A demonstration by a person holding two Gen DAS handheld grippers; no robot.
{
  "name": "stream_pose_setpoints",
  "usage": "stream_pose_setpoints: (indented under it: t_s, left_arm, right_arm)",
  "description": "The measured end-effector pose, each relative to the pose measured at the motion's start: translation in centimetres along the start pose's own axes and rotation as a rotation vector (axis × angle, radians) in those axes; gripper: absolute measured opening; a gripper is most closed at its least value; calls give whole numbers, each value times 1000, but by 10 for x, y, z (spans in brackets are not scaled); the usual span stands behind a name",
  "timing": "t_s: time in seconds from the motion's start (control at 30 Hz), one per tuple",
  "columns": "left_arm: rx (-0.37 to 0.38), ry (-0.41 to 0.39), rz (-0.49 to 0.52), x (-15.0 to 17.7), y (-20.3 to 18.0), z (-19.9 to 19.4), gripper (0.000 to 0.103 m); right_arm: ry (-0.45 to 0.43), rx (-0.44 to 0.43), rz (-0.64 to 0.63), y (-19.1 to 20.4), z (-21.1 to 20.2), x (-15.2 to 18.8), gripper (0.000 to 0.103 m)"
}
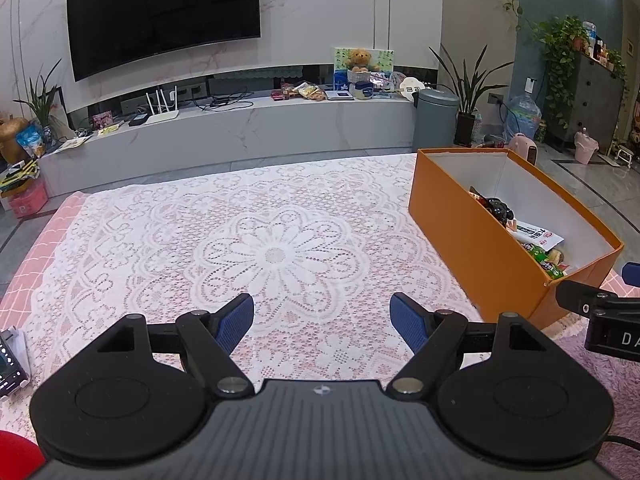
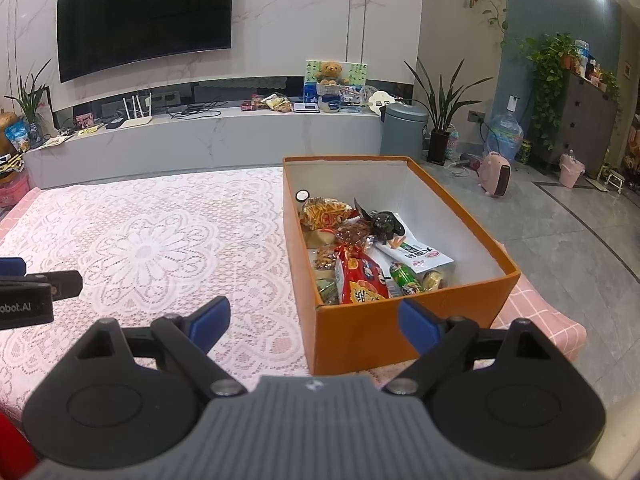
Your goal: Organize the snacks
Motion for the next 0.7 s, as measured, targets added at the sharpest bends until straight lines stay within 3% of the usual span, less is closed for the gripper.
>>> stream_pose_setpoints:
  t_s: [0.7]
  left_arm:
    - [-8,-1,-2,-1,3,-3,91]
  right_arm:
    - [-5,1,-3,0,0,-1,90]
Point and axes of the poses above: each gripper's, at about its wrist camera, not at the fingertips, and z roughly the way its jaws point, y to its left, x to its underside, the point moved 6 cm from there along z, roughly the way its jaws point, and after that the axes turned 12 degrees about -y, right-handed, at the moved point
